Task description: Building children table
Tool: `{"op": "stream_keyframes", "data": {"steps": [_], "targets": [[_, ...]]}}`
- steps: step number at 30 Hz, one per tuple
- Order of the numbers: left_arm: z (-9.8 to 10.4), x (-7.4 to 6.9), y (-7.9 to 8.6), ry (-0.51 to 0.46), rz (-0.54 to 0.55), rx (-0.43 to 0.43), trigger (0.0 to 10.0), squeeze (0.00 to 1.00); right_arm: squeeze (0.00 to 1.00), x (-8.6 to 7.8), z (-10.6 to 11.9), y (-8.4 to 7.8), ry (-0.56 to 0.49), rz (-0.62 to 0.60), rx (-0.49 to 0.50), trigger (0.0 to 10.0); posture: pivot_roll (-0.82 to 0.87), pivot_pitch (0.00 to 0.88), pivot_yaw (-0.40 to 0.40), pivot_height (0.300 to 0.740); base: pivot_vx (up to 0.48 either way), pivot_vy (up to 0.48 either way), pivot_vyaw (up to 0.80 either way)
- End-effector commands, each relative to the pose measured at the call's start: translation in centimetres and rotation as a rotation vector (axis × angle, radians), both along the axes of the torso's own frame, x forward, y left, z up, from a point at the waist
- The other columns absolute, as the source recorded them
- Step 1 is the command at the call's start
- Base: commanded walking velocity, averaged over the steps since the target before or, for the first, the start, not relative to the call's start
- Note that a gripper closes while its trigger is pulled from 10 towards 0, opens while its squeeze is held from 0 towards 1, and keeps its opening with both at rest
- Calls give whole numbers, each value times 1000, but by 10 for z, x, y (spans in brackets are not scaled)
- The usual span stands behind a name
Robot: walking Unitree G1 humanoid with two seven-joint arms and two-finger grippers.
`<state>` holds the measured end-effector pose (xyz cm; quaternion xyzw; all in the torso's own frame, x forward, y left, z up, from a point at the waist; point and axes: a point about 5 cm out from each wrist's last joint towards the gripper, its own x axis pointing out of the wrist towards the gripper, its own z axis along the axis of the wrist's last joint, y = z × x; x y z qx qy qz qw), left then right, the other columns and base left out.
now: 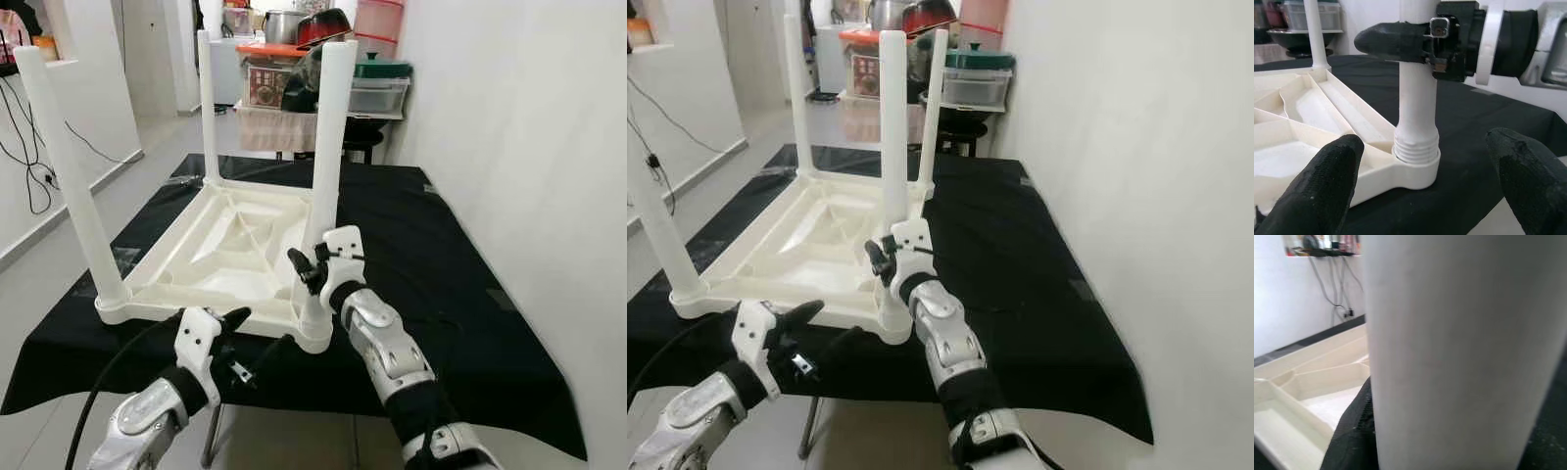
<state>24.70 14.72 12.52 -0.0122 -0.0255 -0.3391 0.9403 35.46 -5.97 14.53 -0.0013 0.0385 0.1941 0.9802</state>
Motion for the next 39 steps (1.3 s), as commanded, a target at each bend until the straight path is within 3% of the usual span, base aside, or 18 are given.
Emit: {"op": "stream_keyframes", "data": {"steps": [1, 5, 8, 9, 12, 15, 23, 24, 25, 26, 39], "targets": [[-2, 0, 2, 0, 16, 10, 10000, 0, 1000, -4, -24, -9, 115, -34, -18, 10000, 47, 0, -77, 740, 0, 0, 0], [-2, 1, 5, -7, 52, -4, 10000, 0, 1000, -5, -7, -5, 72, 15, 38, 10000, 54, 0, -81, 740, 0, 0, 0], [-3, 2, 5, -5, 50, -5, 10000, 0, 1000, -5, 10, 0, 7, 152, 80, 10000, 54, 0, -81, 740, 0, 0, 0], [-3, 3, 5, -3, 48, -7, 10000, 0, 0, -2, 17, 0, -31, 246, 75, 10000, 54, 0, -83, 740, 0, 0, 0], [-4, 3, 5, -1, 46, -10, 10000, 0, 0, -1, 21, -1, -61, 340, 63, 10000, 54, 0, -84, 740, 0, 0, 0], [-6, 7, 3, 0, 46, -15, 10000, 0, 0, 7, 28, -12, -98, 589, -19, 10000, 65, 0, -97, 740, 0, 0, 0], [-6, 9, 1, -6, 51, -16, 10000, 0, 0, 14, 32, -23, -79, 660, -60, 9882, 68, 0, -107, 740, 0, 0, 0], [-6, 10, 0, -8, 53, -17, 10000, 0, 0, 18, 34, -27, -70, 652, -54, 2235, 68, 0, -111, 740, 0, 0, 0], [-6, 10, 0, -8, 53, -17, 10000, 0, 0, 18, 34, -27, -70, 652, -54, 2235, 68, 0, -111, 740, 0, 0, 0], [-6, 10, 0, -9, 54, -18, 10000, 0, 0, 20, 36, -30, -63, 647, -46, 0, 68, 0, -111, 740, 0, 0, 0], [-7, 10, -3, -3, 46, -39, 10000, 0, 0, 21, 31, -47, -65, 623, -2, 0, 52, 0, -107, 740, 0, 0, 0]]}}
